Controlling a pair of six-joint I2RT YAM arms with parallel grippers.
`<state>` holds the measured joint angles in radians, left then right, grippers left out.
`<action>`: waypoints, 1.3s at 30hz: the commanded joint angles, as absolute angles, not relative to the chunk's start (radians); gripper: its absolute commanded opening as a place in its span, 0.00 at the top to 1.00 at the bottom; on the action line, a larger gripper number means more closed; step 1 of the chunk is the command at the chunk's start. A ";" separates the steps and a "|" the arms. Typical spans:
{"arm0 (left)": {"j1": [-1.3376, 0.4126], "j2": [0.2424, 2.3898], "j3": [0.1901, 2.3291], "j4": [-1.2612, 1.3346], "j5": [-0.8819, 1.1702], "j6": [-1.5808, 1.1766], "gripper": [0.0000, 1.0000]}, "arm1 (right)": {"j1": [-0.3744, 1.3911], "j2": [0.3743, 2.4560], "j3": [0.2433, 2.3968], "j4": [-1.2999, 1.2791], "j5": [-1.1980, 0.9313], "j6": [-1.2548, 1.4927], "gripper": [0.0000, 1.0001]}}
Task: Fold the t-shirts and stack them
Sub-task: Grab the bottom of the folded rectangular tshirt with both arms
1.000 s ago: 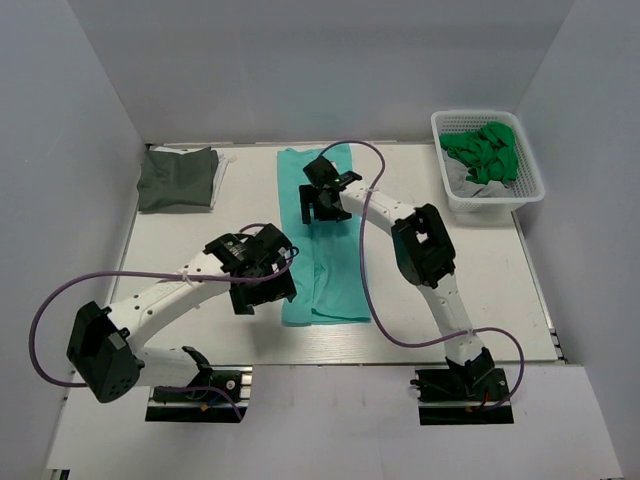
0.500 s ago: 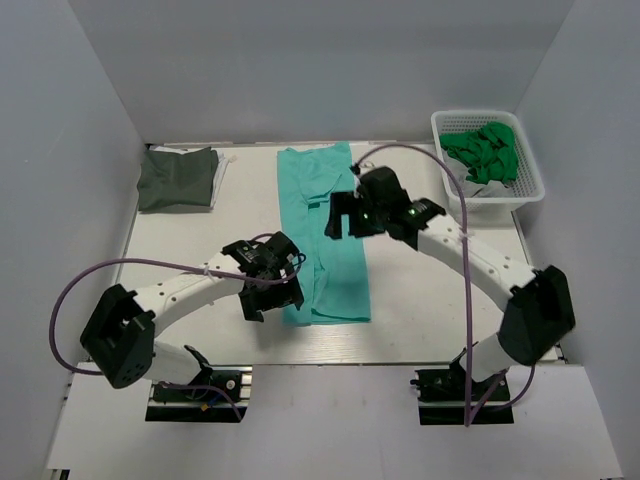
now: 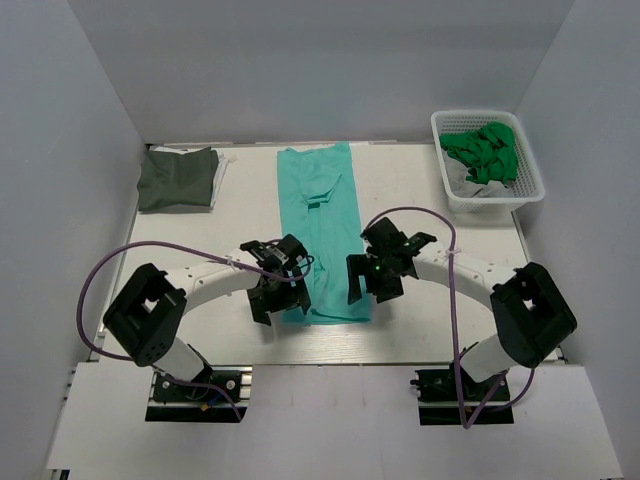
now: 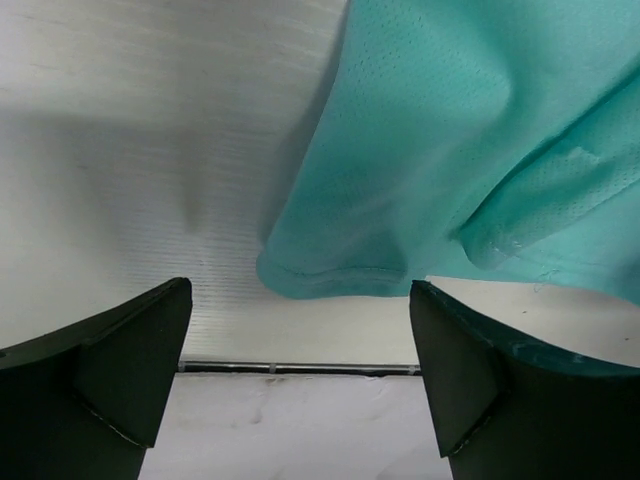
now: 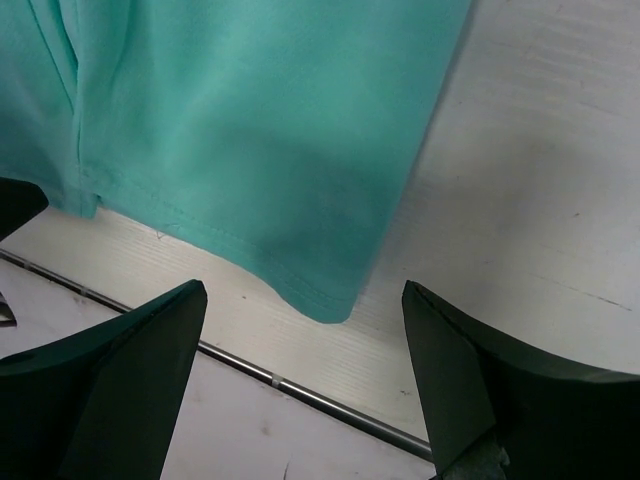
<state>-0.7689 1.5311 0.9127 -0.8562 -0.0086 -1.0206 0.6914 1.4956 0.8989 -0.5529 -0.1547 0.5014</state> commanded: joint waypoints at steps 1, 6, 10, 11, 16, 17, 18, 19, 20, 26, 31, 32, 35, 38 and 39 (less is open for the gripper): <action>-0.756 1.528 0.875 -0.784 0.047 -1.023 0.00 | 0.696 1.518 0.878 -0.572 -0.175 0.537 0.16; -0.756 1.560 0.865 -0.765 0.080 -1.023 0.14 | 0.692 1.555 0.864 -0.584 -0.166 0.542 0.24; -0.756 1.571 0.854 -0.755 0.103 -1.023 0.24 | 0.689 1.577 0.854 -0.575 -0.176 0.541 0.37; -0.756 1.571 0.854 -0.755 0.103 -1.023 0.24 | 0.690 1.585 0.854 -0.578 -0.175 0.541 0.43; -0.756 1.562 0.867 -0.804 0.068 -1.032 0.24 | 0.690 1.606 0.851 -0.580 -0.189 0.526 0.49; -0.756 1.562 0.879 -0.821 0.052 -1.041 0.21 | 0.689 1.606 0.851 -0.583 -0.193 0.525 0.49; -0.756 1.543 0.879 -0.833 0.022 -1.042 0.17 | 0.689 1.603 0.847 -0.583 -0.195 0.523 0.51; -0.756 1.533 0.888 -0.844 0.009 -1.042 0.12 | 0.690 1.600 0.841 -0.581 -0.196 0.525 0.51; -0.756 1.507 0.888 -0.844 -0.017 -1.042 0.05 | 0.689 1.601 0.839 -0.578 -0.198 0.523 0.51; -0.747 1.471 0.877 -0.744 -0.028 -1.002 0.01 | 0.689 1.589 0.818 -0.571 -0.224 0.520 0.78; -0.747 1.471 0.816 -0.667 -0.037 -0.992 0.13 | 0.690 1.603 0.827 -0.572 -0.230 0.514 0.89; -0.747 1.460 0.816 -0.655 -0.013 -0.979 0.17 | 0.687 1.601 0.828 -0.574 -0.232 0.515 0.90; -0.747 1.451 0.787 -0.632 -0.012 -0.968 0.30 | 0.690 1.598 0.830 -0.574 -0.226 0.511 0.94; -0.747 1.442 0.766 -0.643 -0.012 -0.968 0.46 | 0.686 1.595 0.830 -0.581 -0.219 0.517 1.00; -0.747 1.433 0.752 -0.643 -0.003 -0.968 0.52 | 0.689 1.595 0.833 -0.586 -0.218 0.520 1.00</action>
<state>-0.7494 1.4815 0.7795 -0.6632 -0.0105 -0.9810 0.6884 1.5925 0.8356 -0.5690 -0.2230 0.5186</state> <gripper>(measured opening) 0.512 0.011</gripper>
